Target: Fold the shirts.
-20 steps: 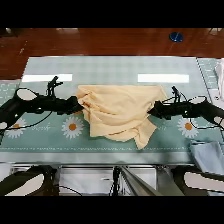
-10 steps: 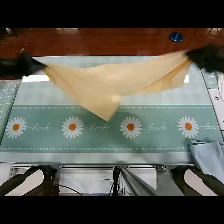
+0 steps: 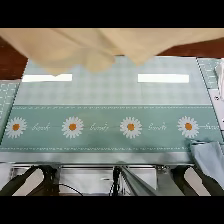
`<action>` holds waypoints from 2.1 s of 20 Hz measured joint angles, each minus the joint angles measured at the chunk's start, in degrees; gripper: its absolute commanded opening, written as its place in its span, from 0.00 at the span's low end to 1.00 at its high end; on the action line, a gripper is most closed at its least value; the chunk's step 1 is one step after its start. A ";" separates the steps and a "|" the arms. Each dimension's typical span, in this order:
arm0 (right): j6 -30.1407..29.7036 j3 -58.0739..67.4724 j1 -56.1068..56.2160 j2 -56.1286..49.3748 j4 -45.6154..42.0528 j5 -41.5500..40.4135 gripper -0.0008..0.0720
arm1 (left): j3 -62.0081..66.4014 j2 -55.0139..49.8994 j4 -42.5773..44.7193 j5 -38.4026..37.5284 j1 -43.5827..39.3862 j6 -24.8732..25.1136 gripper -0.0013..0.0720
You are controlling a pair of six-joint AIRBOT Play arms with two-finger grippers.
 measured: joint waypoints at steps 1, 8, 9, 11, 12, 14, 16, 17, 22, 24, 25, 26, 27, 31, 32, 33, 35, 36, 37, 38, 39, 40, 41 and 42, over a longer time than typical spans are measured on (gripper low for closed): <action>1.03 1.88 -1.11 0.42 -2.27 3.87 0.03 | 0.11 1.53 1.22 -2.43 0.04 -0.59 0.05; 4.72 6.12 -0.98 7.17 -24.41 31.89 0.03 | -4.26 12.92 10.36 -20.44 0.11 -5.60 0.05; 4.87 5.88 0.87 8.04 -27.93 34.01 0.03 | -5.57 14.27 11.17 -21.46 0.11 -6.23 0.05; 5.46 3.50 5.88 9.64 -37.09 36.98 0.03 | -10.56 17.03 11.87 -23.02 0.11 -7.17 0.05; 5.68 1.27 8.39 10.25 -41.13 37.64 0.03 | -14.69 18.38 12.24 -23.69 0.11 -7.52 0.04; 6.01 -6.14 13.22 11.28 -47.56 38.93 0.03 | -25.40 20.87 12.74 -23.98 0.09 -7.85 0.04; 6.16 -16.79 16.85 11.45 -52.85 38.45 0.03 | -38.69 22.56 12.92 -22.73 -0.57 -7.63 0.04; 6.32 -22.86 18.08 11.30 -54.82 36.48 0.03 | -45.18 22.99 12.55 -20.37 -1.31 -7.13 0.04; 7.43 -44.68 20.55 4.85 -52.54 16.00 0.03 | -72.37 18.62 4.59 4.35 -12.55 2.38 0.05; 7.58 -48.43 20.74 0.11 -50.14 5.84 0.03 | -77.35 13.22 2.78 14.84 -17.66 6.60 0.05; 7.67 -49.48 20.63 -2.16 -49.62 1.81 0.03 | -78.77 10.01 2.12 19.91 -19.50 8.07 0.05; 8.04 -50.23 20.37 -4.37 -49.03 -2.01 0.03 | -79.58 7.02 1.84 23.76 -20.74 9.14 0.05; 8.57 -50.86 19.98 -6.73 -48.63 -5.31 0.03 | -80.06 3.72 1.33 27.47 -21.73 9.99 0.05; 9.79 -51.93 18.32 -14.93 -47.65 -13.29 0.03 | -79.78 -6.32 0.72 37.75 -23.45 11.72 0.05; 9.99 -52.06 18.08 -16.68 -47.52 -14.47 0.03 | -79.52 -8.20 0.59 40.11 -23.65 11.85 0.05; 10.05 -52.15 17.92 -18.47 -47.32 -15.67 0.03 | -79.38 -9.77 0.55 42.29 -23.78 12.02 0.05; 10.19 -52.24 17.68 -21.46 -45.97 -18.08 0.03 | -79.17 -11.82 0.44 46.31 -23.96 12.22 0.05; 10.19 -52.28 17.64 -22.69 -45.05 -19.43 0.03 | -79.10 -12.46 0.44 48.17 -24.02 12.33 0.05; 10.21 -52.30 17.59 -23.65 -44.11 -20.74 0.03 | -79.06 -12.94 0.42 50.14 -24.06 12.39 0.05; 10.36 -52.30 17.55 -24.37 -43.12 -22.18 0.03 | -79.03 -13.27 0.37 51.80 -24.11 12.39 0.05; 10.49 -52.30 17.53 -24.94 -42.12 -23.89 0.03 | -78.97 -13.55 0.37 53.72 -24.11 12.41 0.05; 10.64 -52.33 17.49 -25.33 -41.05 -25.40 0.03 | -78.95 -13.73 0.37 55.08 -24.13 12.41 0.05; 10.86 -52.30 17.49 -25.62 -40.22 -26.64 0.03 | -78.95 -13.86 0.39 56.00 -24.17 12.44 0.05; 11.04 -52.30 17.49 -25.81 -39.50 -27.65 0.03 | -78.95 -13.94 0.37 56.59 -24.26 12.44 0.05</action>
